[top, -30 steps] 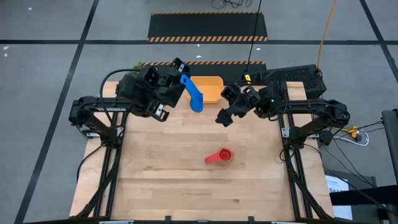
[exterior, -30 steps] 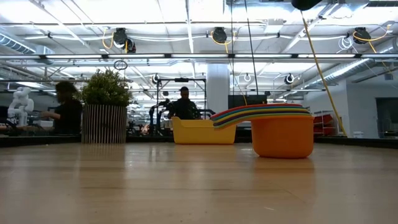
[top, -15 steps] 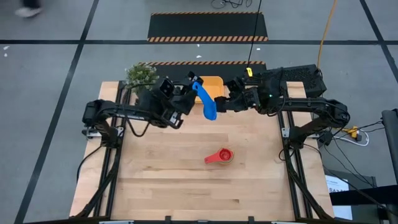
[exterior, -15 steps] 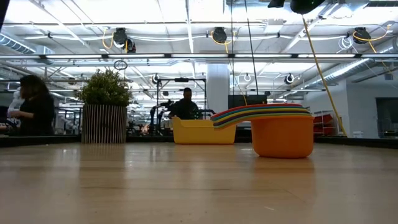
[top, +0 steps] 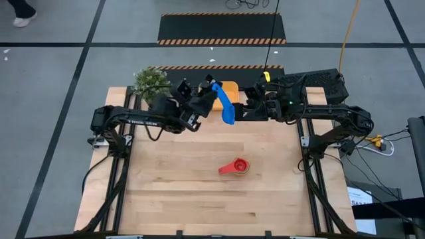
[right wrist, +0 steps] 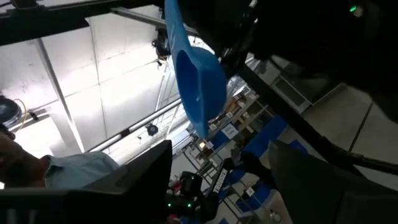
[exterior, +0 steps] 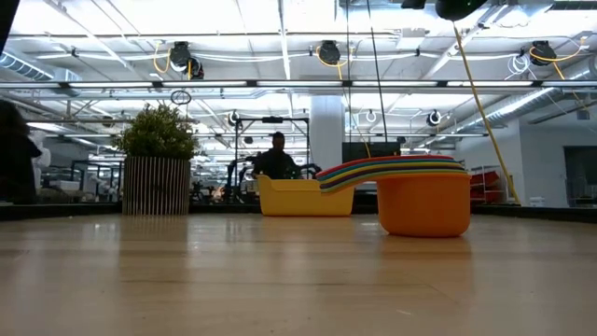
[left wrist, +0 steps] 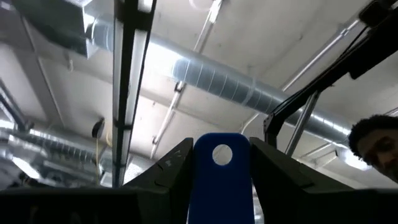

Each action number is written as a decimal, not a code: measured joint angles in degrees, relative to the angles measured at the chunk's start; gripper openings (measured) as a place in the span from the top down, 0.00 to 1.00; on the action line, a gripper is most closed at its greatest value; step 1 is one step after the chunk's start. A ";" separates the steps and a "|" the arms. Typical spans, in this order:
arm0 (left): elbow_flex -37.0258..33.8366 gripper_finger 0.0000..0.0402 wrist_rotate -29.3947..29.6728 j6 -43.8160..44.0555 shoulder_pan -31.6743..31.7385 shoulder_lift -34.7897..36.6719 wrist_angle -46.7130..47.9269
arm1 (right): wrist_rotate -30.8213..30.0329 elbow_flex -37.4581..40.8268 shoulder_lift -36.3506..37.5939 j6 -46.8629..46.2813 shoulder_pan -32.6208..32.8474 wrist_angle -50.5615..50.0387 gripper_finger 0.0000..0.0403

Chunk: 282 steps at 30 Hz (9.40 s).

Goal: Nest measuring cups in basket
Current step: Stack the blue measuring cup on top of the red measuring cup

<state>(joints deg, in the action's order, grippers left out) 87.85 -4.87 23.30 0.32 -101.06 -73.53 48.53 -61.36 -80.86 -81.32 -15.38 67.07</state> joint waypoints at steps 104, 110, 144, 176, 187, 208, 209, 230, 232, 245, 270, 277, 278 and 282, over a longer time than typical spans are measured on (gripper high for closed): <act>0.00 0.45 5.93 57.07 -0.53 12.67 92.94 | -24.50 -0.02 24.41 37.21 0.66 -101.19 1.00; 0.00 0.48 4.53 57.80 -0.53 11.18 92.99 | -24.99 -0.02 24.39 37.07 1.68 -102.11 1.00; 0.00 0.98 6.92 50.58 -3.12 8.41 88.37 | -25.98 -0.02 24.53 37.99 1.64 -102.20 0.93; -26.36 0.97 47.89 59.75 -28.46 6.31 56.31 | -27.75 -0.02 29.88 37.06 1.60 -108.45 0.54; -26.18 0.97 52.20 60.46 -29.50 -10.90 30.34 | -27.73 -0.02 29.86 36.44 1.60 -108.48 0.54; -26.05 0.96 49.82 67.03 -27.54 -12.68 41.92 | -27.51 -0.02 29.86 36.37 1.60 -108.48 0.54; -26.05 0.95 49.41 66.89 -27.54 -12.68 42.15 | -27.50 -0.02 29.86 36.37 1.60 -108.48 0.54; -26.05 0.42 41.31 77.20 -27.83 -12.44 53.23 | -27.28 -0.02 29.86 36.57 1.60 -108.50 0.54; -26.07 0.43 41.28 77.29 -27.87 -12.24 53.32 | -27.27 -0.02 29.86 36.59 1.60 -108.50 0.54; -26.05 0.70 41.18 73.24 -26.60 -9.35 54.00 | -27.25 -0.02 29.83 37.46 1.62 -108.52 0.54; -26.08 0.46 35.62 76.18 -20.64 -9.38 49.85 | -25.83 -0.02 29.83 38.72 1.62 -109.27 0.54; -26.08 0.88 32.89 73.68 -19.23 -9.44 48.83 | -25.85 -0.02 29.83 39.05 1.62 -109.37 0.54; -26.08 0.93 32.87 72.99 -19.11 -9.46 47.79 | -25.85 -0.02 29.83 39.15 1.62 -109.37 0.54; -26.08 0.96 32.86 70.33 -18.91 -9.46 42.58 | -25.85 -0.02 29.83 39.18 1.62 -109.37 0.54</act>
<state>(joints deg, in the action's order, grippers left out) 61.78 27.99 93.63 -18.59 -110.52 -30.95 22.68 -61.39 -51.03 -42.14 -13.76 -42.30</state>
